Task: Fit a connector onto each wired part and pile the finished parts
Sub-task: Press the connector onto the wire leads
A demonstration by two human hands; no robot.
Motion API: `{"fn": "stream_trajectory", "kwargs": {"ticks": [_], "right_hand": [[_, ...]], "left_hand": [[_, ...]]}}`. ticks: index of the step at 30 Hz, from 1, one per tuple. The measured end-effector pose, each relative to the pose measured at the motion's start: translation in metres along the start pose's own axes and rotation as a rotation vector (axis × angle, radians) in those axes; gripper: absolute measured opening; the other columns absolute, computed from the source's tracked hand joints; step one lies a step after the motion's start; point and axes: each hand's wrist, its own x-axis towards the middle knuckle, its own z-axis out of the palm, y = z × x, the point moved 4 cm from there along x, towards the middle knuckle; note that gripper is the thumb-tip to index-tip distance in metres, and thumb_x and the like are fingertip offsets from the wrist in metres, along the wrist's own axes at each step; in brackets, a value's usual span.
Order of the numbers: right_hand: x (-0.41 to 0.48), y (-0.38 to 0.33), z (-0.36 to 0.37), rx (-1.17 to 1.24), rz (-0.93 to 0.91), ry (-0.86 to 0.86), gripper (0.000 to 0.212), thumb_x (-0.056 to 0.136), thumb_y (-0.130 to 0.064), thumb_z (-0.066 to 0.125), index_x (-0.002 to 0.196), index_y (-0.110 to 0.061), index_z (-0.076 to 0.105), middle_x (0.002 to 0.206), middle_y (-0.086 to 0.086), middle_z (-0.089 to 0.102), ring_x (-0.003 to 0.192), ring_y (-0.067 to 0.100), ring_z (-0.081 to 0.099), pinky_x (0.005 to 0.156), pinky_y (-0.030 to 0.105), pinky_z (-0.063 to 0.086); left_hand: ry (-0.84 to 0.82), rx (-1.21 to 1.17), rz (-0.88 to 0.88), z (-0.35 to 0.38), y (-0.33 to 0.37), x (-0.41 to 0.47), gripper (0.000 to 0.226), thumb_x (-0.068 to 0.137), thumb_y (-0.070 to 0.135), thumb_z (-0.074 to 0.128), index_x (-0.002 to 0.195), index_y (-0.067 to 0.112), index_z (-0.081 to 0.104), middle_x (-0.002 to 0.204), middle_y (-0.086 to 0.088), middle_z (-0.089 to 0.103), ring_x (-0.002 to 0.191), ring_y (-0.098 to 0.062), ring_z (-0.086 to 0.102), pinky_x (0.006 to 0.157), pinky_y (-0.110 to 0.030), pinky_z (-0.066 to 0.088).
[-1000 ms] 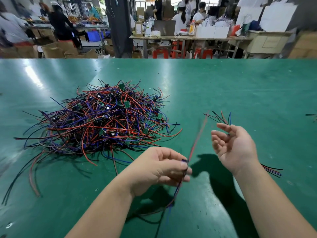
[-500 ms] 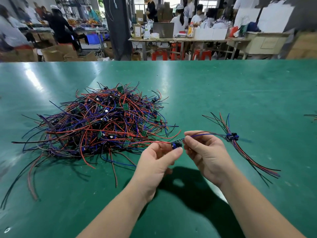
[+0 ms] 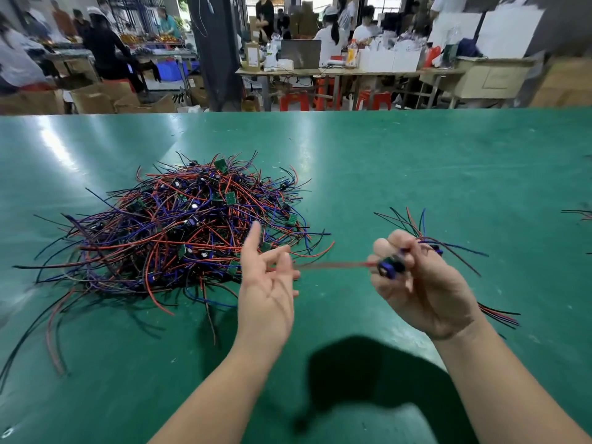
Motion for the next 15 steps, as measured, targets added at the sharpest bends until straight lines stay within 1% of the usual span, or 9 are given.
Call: {"fn": "stream_trajectory", "kwargs": {"ticks": [1,3,5,7,8,9,11,13,15], "right_hand": [[-0.002,-0.001,0.006,-0.004,0.006,-0.033,0.004,0.088,0.002,0.061,0.092,0.001,0.060,0.073,0.007,0.042,0.066,0.019,0.041,0.063,0.025,0.038],[-0.007,-0.005,0.013,-0.089,-0.002,-0.054,0.004,0.090,0.005,0.055,0.094,0.004,0.056,0.075,0.008,0.033,0.067,0.019,0.032,0.063,0.028,0.031],[-0.009,-0.004,0.017,-0.077,0.072,-0.171,0.005,0.088,0.004,0.058,0.092,0.003,0.056,0.073,0.007,0.035,0.065,0.019,0.033,0.059,0.027,0.031],[-0.010,-0.001,0.015,-0.052,0.140,-0.187,0.004,0.087,0.003,0.058,0.090,0.003,0.057,0.071,0.007,0.035,0.063,0.019,0.034,0.057,0.026,0.032],[-0.009,0.002,0.011,-0.040,0.187,-0.170,0.004,0.086,0.002,0.060,0.089,0.003,0.058,0.069,0.007,0.035,0.061,0.019,0.036,0.057,0.026,0.033],[-0.007,0.006,0.004,-0.081,0.217,-0.107,0.005,0.083,-0.001,0.064,0.086,0.001,0.060,0.067,0.007,0.038,0.060,0.018,0.039,0.057,0.025,0.036],[-0.004,0.010,-0.015,-0.339,0.234,0.115,0.008,0.071,-0.004,0.072,0.075,-0.005,0.066,0.061,0.007,0.048,0.055,0.014,0.047,0.054,0.021,0.043],[-0.002,0.012,-0.029,-0.467,0.243,0.279,0.009,0.069,0.001,0.067,0.068,-0.008,0.068,0.057,0.007,0.054,0.049,0.010,0.051,0.049,0.017,0.046],[0.000,0.014,-0.036,-0.568,0.220,0.377,0.013,0.066,0.003,0.071,0.067,-0.009,0.068,0.058,0.006,0.056,0.048,0.009,0.051,0.049,0.015,0.045]], "left_hand": [[0.060,-0.033,0.009,-0.004,0.002,0.001,0.042,0.098,0.034,0.044,0.129,0.055,0.024,0.110,0.002,0.063,0.073,-0.010,0.063,0.059,-0.023,0.052],[0.122,-0.089,0.054,-0.012,0.006,0.001,0.039,0.099,0.037,0.040,0.134,0.051,0.028,0.103,0.003,0.067,0.069,-0.010,0.064,0.055,-0.021,0.051],[0.108,-0.230,-0.097,-0.014,0.006,0.003,0.029,0.101,0.037,0.040,0.128,0.033,0.049,0.091,-0.002,0.071,0.061,-0.011,0.063,0.049,-0.022,0.050],[-0.052,-0.348,-0.382,-0.004,0.006,-0.001,0.040,0.089,0.049,0.048,0.097,0.015,0.067,0.073,-0.007,0.070,0.049,-0.014,0.060,0.043,-0.023,0.048],[-0.177,-0.345,-0.489,0.003,0.007,-0.004,0.046,0.079,0.056,0.053,0.081,0.013,0.071,0.067,-0.008,0.069,0.046,-0.015,0.059,0.043,-0.022,0.048],[-0.302,-0.298,-0.545,0.009,0.008,-0.009,0.049,0.070,0.060,0.060,0.069,0.012,0.072,0.064,-0.008,0.068,0.046,-0.016,0.060,0.044,-0.023,0.048],[-0.482,-0.208,-0.517,0.019,0.009,-0.018,0.039,0.067,0.054,0.074,0.061,0.015,0.072,0.060,-0.007,0.068,0.048,-0.018,0.063,0.047,-0.023,0.050],[-0.501,-0.175,-0.450,0.023,0.008,-0.024,0.029,0.069,0.043,0.080,0.062,0.015,0.073,0.062,-0.008,0.069,0.051,-0.017,0.065,0.049,-0.024,0.052],[-0.444,-0.168,-0.472,0.022,0.004,-0.024,0.024,0.069,0.034,0.078,0.062,0.012,0.072,0.064,-0.010,0.069,0.051,-0.016,0.065,0.048,-0.022,0.051]]}}
